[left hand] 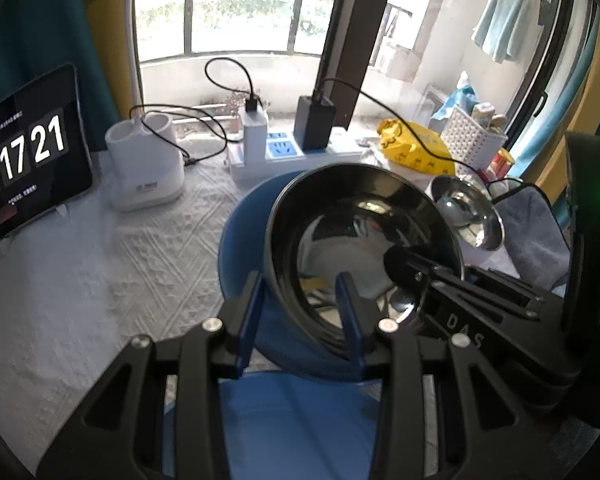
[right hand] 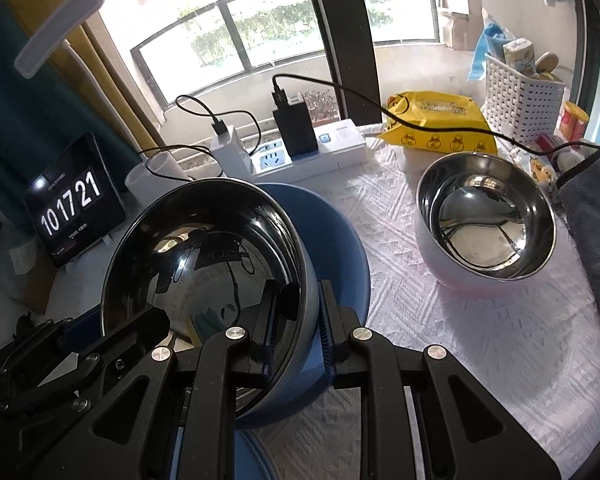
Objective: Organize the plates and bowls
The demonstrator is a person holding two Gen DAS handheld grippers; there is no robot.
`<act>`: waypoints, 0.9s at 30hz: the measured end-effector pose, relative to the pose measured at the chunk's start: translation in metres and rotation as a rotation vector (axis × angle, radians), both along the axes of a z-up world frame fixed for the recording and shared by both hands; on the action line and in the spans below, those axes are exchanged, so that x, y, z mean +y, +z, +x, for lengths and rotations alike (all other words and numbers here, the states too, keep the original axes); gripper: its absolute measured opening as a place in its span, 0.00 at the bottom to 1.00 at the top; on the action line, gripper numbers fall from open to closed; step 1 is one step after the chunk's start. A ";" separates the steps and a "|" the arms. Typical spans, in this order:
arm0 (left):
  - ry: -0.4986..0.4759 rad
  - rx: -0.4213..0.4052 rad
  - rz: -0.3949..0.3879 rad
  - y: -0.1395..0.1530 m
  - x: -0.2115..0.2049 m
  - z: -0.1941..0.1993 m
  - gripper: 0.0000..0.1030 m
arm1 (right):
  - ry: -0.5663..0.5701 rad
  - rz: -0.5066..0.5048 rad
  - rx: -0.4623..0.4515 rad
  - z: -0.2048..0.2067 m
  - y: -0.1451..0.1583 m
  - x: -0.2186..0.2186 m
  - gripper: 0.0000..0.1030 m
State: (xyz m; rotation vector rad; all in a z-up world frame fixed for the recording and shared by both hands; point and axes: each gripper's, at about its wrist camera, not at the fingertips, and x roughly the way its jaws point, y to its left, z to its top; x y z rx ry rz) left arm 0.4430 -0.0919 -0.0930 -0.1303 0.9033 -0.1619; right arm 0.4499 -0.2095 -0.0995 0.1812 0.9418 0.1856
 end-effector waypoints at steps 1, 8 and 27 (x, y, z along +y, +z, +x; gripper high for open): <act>-0.001 0.003 0.000 -0.001 0.000 0.001 0.37 | -0.001 -0.002 0.005 0.002 -0.002 0.000 0.20; -0.004 0.015 -0.002 -0.009 -0.002 0.009 0.37 | -0.010 -0.026 0.009 0.008 -0.006 0.002 0.20; 0.033 0.031 -0.014 -0.001 0.009 0.006 0.38 | -0.023 -0.017 0.015 0.010 -0.003 0.005 0.35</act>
